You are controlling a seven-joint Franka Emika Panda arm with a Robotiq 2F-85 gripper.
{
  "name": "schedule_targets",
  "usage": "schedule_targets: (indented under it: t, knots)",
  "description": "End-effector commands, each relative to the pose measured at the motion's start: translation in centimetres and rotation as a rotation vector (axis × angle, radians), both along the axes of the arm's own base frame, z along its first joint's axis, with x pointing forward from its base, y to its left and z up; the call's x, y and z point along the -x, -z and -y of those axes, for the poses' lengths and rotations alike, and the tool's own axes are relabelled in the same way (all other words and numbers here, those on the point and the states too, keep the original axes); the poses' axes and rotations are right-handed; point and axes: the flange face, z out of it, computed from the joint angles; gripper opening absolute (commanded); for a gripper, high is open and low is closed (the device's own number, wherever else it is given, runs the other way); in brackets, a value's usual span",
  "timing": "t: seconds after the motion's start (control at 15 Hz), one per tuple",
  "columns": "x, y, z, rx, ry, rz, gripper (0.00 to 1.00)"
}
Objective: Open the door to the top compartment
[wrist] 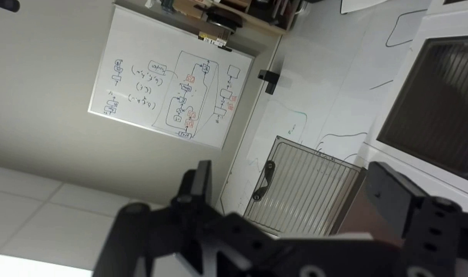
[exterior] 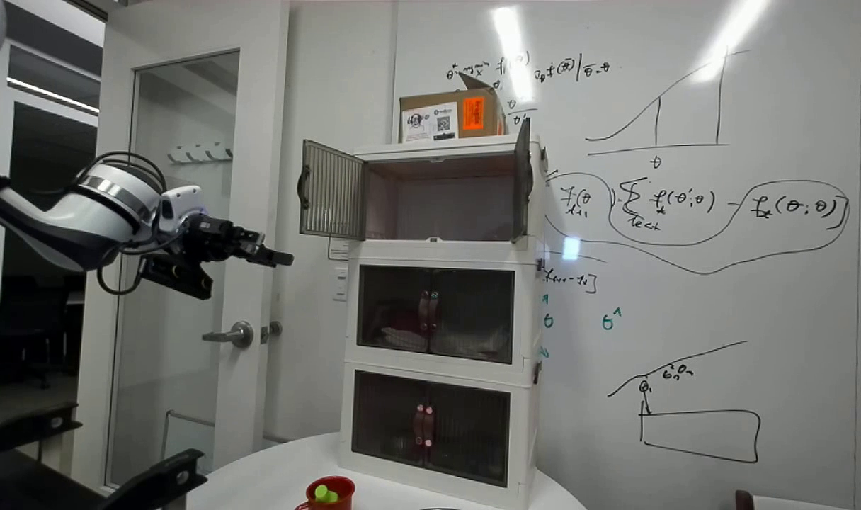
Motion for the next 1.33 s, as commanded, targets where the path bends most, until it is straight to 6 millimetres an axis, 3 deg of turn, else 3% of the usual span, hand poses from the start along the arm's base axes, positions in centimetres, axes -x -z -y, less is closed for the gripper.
schedule_targets:
  t: [0.0,0.07,0.33,1.27]
  knots:
    - [-3.2,0.8,0.2,0.01,0.044,0.024,1.0]
    - [-1.3,0.5,0.2,0.001,0.017,0.019,1.0]
    - [-2.8,0.8,0.6,0.001,0.033,0.031,1.0]
    - [-2.8,0.8,0.4,0.001,0.03,0.032,1.0]
